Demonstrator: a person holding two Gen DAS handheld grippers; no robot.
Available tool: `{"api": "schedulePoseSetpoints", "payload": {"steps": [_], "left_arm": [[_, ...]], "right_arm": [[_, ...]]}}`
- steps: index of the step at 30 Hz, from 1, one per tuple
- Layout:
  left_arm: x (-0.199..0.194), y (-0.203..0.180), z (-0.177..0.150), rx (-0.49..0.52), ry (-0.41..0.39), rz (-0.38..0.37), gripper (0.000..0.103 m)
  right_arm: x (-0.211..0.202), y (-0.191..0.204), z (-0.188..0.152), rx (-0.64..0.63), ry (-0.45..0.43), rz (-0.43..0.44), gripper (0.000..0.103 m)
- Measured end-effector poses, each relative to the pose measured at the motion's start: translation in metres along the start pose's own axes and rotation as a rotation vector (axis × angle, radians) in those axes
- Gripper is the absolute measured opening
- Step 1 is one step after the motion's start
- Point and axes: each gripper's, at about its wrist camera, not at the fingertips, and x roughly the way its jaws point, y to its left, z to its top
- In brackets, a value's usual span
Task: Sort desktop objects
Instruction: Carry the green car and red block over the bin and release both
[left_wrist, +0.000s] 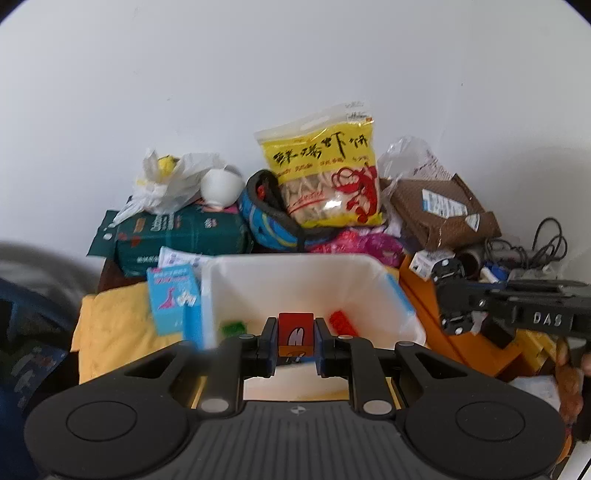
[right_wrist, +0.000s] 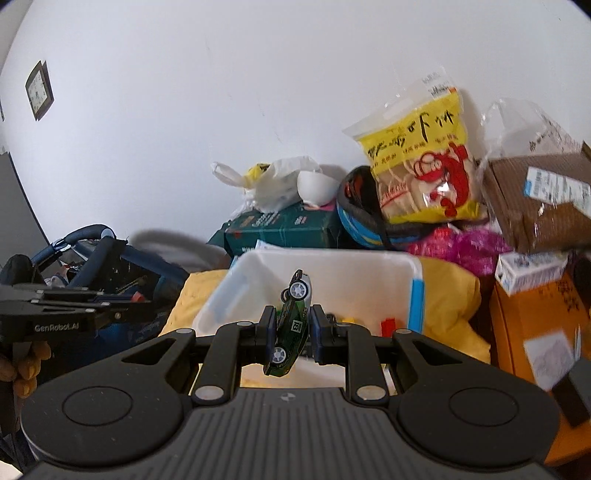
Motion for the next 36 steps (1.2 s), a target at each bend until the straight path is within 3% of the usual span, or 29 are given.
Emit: {"api": "schedulePoseSetpoints", "payload": {"steps": [13,30,31,33,34,36], "left_arm": [[0.036,-0.001,0.041,-0.013,0.048,0.008,0.022],[0.09,0.006,0.052,-0.004,0.169,0.062,0.022],[0.091,0.005,0.052,0.004,0.168,0.074,0.025],[0.096,0.003,0.053,0.018,0.172,0.101,0.051],[0.097,0.003,0.051,0.019,0.168,0.134,0.07],[0.096,0.001,0.045,0.039,0.149,0.169,0.074]], "right_arm": [[0.024,-0.008,0.025,0.014,0.045,0.001,0.022],[0.08,-0.023,0.03,0.005,0.189,-0.062,0.022],[0.083,-0.024,0.029,0.006,0.197,-0.067,0.022],[0.09,-0.024,0.028,0.0,0.218,-0.077,0.022],[0.094,-0.025,0.028,-0.003,0.229,-0.082,0.024],[0.099,-0.026,0.027,-0.007,0.228,-0.109,0.042]]}}
